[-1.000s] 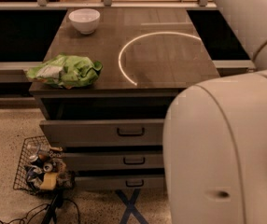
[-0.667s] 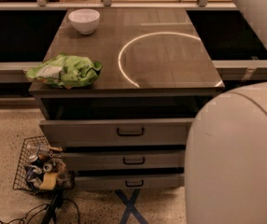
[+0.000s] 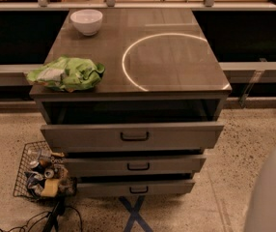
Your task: Move rxbar blueberry near green rice chip bag
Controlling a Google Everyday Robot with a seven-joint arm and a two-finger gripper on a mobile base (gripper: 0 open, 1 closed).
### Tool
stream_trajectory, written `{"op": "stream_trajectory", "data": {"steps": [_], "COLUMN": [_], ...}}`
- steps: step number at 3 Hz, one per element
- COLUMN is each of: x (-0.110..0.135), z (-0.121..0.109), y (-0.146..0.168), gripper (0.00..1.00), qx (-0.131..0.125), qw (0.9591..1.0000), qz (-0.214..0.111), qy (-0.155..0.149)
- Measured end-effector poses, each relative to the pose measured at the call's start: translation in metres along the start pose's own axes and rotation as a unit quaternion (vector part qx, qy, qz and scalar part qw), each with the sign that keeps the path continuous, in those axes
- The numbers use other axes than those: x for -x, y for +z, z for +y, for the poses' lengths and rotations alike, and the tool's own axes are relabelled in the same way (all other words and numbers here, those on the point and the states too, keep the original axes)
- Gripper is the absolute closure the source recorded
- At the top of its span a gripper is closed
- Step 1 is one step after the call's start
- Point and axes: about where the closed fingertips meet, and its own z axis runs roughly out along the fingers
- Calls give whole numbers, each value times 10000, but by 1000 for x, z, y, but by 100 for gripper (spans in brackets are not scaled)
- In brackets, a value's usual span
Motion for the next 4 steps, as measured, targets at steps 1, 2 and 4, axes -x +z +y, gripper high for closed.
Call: {"op": "stream_trajectory", "data": {"steps": [1,2,4], "x": [-16,-47,-116], "z": [25,51,96], "y": [-23,-34,-23], "gripper": [100,100,100], "qx": [603,1242,2458], "qw": [9980,9906,9585], "qz": [172,291,189], "qy": [91,500,1434]}}
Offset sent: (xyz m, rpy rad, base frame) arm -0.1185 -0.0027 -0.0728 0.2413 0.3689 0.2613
